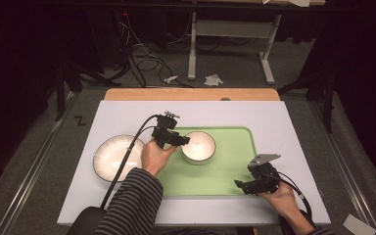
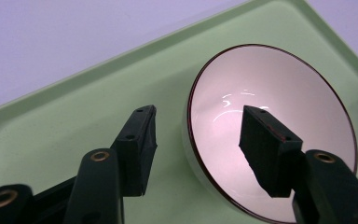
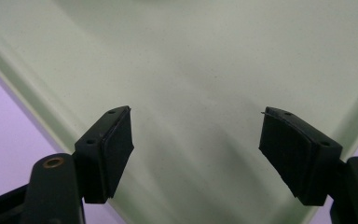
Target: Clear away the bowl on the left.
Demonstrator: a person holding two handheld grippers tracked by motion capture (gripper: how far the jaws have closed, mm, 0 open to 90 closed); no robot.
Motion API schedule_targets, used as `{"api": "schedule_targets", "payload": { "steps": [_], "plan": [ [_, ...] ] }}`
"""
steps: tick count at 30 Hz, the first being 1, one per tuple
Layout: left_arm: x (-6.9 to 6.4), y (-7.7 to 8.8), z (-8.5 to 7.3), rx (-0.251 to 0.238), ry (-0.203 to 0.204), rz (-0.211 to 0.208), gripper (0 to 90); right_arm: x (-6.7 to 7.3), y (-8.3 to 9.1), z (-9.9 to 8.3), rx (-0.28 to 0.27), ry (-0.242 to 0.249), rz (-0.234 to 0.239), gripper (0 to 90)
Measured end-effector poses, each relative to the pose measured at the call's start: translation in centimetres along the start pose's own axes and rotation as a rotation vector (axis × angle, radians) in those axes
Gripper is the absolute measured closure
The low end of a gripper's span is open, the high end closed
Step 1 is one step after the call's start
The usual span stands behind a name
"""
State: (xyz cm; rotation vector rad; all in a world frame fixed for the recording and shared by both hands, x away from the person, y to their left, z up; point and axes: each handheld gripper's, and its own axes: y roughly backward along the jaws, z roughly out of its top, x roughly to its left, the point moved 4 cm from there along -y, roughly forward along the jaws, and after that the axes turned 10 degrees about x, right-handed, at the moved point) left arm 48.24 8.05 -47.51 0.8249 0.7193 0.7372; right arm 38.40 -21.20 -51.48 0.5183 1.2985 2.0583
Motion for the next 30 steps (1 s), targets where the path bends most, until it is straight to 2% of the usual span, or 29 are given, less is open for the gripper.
{"api": "schedule_targets", "payload": {
  "steps": [9, 20, 30],
  "plan": [
    [-0.3, 1.6, -0.6, -0.005, -0.029, -0.015, 45.9, 0.0, 0.0, 0.0, 0.004, 0.002, 0.001, 26.9],
    [0.1, 2.8, -1.5, -0.010, -0.019, -0.024, 45.6, 0.0, 0.0, 0.0, 0.004, 0.001, 0.002, 26.9],
    [0.5, 4.3, -2.5, -0.034, -0.013, -0.031, 45.5, 0.1, 0.0, -0.1, 0.008, -0.003, 0.004, 26.9]
  ]
}}
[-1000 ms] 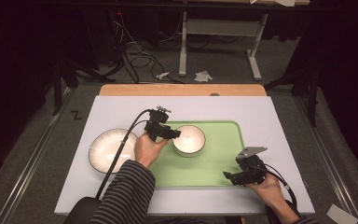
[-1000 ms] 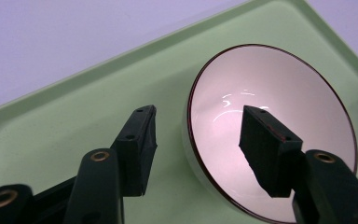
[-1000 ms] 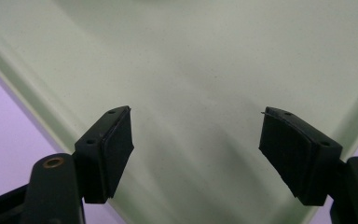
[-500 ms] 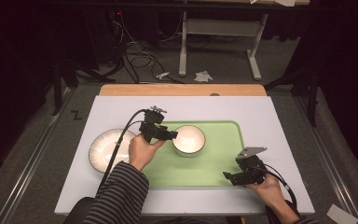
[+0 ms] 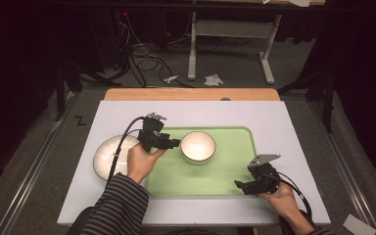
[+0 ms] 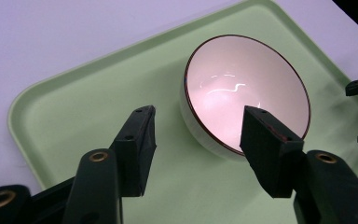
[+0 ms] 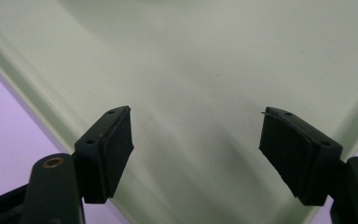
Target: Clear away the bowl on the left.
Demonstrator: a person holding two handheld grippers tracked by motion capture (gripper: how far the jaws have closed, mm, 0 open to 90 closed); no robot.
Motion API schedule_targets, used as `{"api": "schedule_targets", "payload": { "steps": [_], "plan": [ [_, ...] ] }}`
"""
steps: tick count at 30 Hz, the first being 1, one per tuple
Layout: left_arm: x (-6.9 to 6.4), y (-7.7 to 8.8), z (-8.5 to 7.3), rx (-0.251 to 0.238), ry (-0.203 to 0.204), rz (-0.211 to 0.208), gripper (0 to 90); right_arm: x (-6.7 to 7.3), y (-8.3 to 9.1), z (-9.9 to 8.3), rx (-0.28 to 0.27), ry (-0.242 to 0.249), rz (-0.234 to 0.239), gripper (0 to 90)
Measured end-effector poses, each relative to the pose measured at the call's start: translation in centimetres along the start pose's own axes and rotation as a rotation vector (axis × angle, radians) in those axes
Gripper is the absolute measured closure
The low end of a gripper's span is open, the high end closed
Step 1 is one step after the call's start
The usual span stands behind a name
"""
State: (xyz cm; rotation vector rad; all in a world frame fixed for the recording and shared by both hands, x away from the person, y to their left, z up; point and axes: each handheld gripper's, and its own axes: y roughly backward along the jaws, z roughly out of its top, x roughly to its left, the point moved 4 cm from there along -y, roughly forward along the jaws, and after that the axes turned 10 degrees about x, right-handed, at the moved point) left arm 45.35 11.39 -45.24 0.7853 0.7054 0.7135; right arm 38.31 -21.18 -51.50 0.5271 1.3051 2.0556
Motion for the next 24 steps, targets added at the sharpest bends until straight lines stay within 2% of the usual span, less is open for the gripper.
{"api": "schedule_targets", "payload": {
  "steps": [9, 22, 24],
  "plan": [
    [0.2, 1.3, -0.6, -0.028, -0.002, 0.002, 45.5, -0.1, -0.1, 0.0, 0.000, 0.003, 0.000, 26.8],
    [0.2, 2.7, -1.2, -0.026, -0.007, 0.003, 45.3, -0.1, 0.1, 0.1, -0.011, 0.004, -0.007, 27.0],
    [0.2, 2.8, -1.3, -0.028, -0.006, -0.009, 45.2, -0.1, 0.1, 0.1, -0.012, 0.003, -0.008, 27.0]
  ]
}}
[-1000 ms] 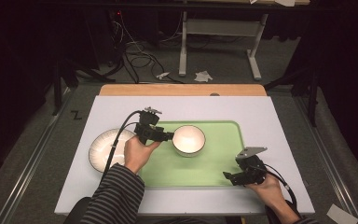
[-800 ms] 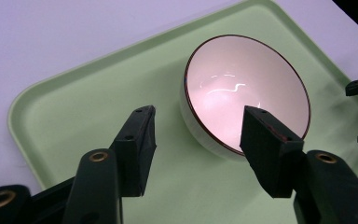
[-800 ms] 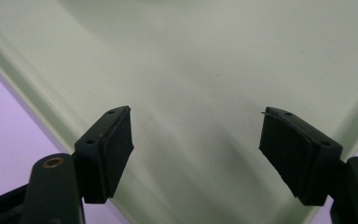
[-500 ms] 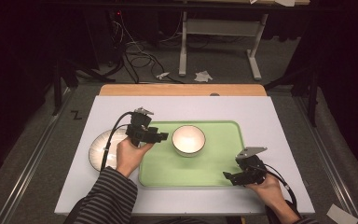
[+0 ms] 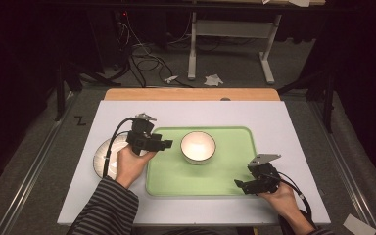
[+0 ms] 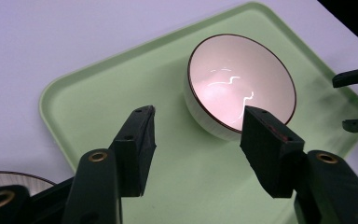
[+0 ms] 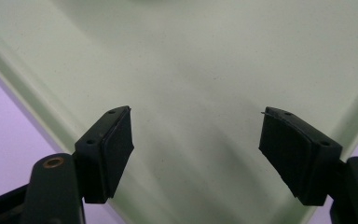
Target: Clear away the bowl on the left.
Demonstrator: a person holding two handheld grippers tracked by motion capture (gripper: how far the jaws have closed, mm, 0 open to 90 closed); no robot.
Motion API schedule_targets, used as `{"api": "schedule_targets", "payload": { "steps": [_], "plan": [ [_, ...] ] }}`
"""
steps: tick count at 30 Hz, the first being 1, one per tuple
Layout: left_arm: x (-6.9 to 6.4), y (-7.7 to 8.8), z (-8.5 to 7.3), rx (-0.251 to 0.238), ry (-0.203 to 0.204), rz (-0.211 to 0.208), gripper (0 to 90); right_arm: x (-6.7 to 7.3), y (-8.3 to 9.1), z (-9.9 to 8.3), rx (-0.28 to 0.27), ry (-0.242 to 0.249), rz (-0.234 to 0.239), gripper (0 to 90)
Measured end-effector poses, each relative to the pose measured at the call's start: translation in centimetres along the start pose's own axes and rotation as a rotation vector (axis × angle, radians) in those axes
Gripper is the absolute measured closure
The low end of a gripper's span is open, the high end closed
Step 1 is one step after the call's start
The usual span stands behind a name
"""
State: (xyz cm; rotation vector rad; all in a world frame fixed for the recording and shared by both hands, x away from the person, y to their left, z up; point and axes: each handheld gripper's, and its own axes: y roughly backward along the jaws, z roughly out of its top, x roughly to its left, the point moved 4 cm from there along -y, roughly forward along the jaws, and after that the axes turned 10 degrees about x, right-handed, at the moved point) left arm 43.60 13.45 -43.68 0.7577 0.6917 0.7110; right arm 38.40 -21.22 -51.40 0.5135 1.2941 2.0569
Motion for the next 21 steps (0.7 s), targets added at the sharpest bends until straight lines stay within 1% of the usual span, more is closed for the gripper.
{"api": "schedule_targets", "payload": {
  "steps": [9, 13, 19, 21],
  "plan": [
    [0.0, 0.7, -0.6, -0.001, -0.003, 0.002, 44.7, 0.0, 0.0, 0.0, 0.000, -0.002, 0.001, 27.0],
    [0.0, 1.2, -0.9, -0.003, -0.003, -0.003, 44.5, 0.0, 0.0, 0.0, 0.001, 0.000, -0.001, 27.0],
    [-0.2, 1.8, -1.2, -0.007, -0.014, 0.000, 44.0, 0.0, -0.1, 0.0, 0.003, -0.001, 0.003, 26.9],
    [-0.4, 1.9, -1.3, -0.004, -0.026, 0.007, 43.7, 0.0, -0.1, 0.0, 0.004, -0.002, 0.002, 26.9]
  ]
}}
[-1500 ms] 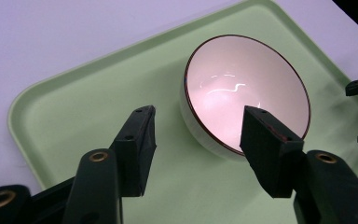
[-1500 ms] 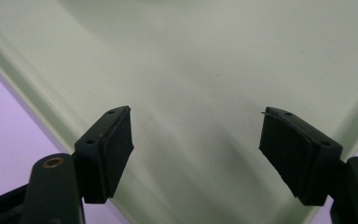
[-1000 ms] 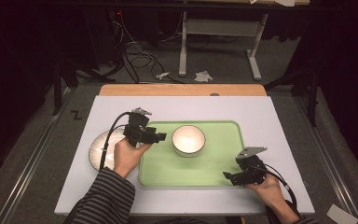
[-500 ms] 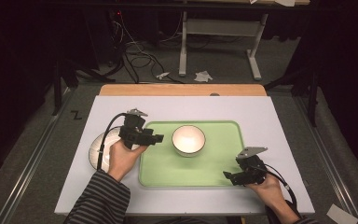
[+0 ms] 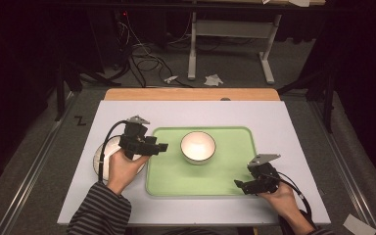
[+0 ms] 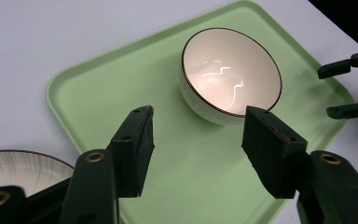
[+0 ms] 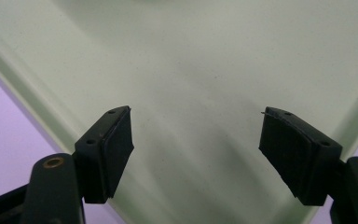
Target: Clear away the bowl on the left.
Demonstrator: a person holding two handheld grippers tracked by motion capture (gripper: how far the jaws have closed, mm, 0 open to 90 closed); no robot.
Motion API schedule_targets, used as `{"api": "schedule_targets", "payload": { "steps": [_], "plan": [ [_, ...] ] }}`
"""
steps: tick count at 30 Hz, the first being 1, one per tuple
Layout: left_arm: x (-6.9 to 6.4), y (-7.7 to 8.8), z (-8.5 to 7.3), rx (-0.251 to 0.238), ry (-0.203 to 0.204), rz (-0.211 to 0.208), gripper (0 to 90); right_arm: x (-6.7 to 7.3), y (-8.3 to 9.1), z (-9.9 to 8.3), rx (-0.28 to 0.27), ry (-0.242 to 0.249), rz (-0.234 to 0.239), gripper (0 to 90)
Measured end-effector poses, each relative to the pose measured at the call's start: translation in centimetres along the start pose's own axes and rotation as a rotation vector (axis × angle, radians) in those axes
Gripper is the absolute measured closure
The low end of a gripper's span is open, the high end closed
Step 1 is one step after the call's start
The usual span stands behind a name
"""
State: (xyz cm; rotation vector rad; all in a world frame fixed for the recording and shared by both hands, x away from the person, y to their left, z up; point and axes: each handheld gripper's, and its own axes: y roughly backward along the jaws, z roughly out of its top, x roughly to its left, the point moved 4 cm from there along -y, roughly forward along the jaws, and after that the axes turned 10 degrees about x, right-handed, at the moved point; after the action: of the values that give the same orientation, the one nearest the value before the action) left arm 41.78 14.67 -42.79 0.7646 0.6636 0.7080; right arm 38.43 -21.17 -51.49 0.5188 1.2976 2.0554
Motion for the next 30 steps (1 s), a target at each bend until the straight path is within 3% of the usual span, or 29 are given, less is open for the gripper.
{"api": "schedule_targets", "payload": {
  "steps": [3, 20, 23, 30],
  "plan": [
    [-0.3, 0.1, -0.2, 0.009, -0.013, 0.017, 43.5, 0.0, 0.0, 0.0, -0.001, 0.000, -0.002, 26.9],
    [-0.8, 1.1, -1.9, 0.001, -0.009, -0.009, 43.3, 0.0, 0.0, 0.0, 0.001, -0.002, 0.001, 26.9],
    [-0.7, 1.5, -2.4, 0.003, -0.014, 0.002, 43.3, 0.0, 0.0, 0.0, 0.000, 0.000, -0.001, 26.9],
    [-0.8, 2.2, -3.0, -0.022, -0.005, -0.004, 43.5, 0.0, 0.0, 0.0, -0.001, 0.000, 0.001, 26.9]
  ]
}}
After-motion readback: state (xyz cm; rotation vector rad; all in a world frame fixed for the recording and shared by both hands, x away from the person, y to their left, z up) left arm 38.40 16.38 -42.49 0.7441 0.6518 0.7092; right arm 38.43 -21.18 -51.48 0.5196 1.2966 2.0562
